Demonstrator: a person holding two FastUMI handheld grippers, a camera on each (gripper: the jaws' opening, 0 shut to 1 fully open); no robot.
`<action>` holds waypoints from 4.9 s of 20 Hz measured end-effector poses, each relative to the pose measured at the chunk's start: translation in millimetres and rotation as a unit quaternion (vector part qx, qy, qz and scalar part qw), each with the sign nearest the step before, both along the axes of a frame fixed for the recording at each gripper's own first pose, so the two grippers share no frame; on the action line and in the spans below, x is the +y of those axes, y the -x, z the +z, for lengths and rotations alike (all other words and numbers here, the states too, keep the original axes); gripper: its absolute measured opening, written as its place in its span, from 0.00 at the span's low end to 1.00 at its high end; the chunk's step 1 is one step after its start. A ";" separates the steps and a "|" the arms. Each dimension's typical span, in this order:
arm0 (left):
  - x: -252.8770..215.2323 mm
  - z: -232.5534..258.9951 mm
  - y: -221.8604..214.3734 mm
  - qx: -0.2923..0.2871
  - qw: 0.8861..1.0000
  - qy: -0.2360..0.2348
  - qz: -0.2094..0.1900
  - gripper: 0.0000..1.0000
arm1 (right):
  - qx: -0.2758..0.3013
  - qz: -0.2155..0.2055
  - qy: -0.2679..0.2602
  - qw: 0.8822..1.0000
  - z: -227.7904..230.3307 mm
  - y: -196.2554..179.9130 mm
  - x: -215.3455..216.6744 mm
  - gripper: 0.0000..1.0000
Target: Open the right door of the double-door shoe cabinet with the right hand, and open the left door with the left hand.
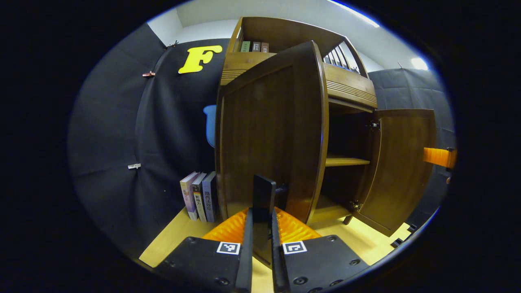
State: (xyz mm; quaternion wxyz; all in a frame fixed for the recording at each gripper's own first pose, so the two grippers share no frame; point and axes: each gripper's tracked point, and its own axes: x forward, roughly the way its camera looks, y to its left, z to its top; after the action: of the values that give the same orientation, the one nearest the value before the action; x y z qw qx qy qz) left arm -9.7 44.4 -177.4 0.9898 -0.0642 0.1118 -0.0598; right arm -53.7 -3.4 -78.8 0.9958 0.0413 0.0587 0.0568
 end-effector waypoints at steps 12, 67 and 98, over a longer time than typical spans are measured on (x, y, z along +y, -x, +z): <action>47.9 -21.8 13.6 0.010 1.000 0.007 0.009 0.16 | 0.023 -0.057 0.023 0.998 -25.7 -54.1 8.8 0.93; -21.6 117.6 65.7 -0.061 0.997 -0.012 -0.055 0.93 | 0.031 -0.015 -0.033 0.999 32.2 -4.4 83.5 0.92; -8.8 111.6 56.4 -0.056 0.997 -0.027 -0.048 0.95 | 0.039 -0.003 -0.041 0.998 22.8 -16.1 102.6 0.92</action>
State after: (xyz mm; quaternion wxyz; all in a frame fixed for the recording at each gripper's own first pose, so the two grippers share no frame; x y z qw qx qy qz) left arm -66.2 35.6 -65.7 0.9919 -0.0289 0.0606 -0.1079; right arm -37.6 99.2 -56.0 0.9904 0.0841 0.0949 0.0541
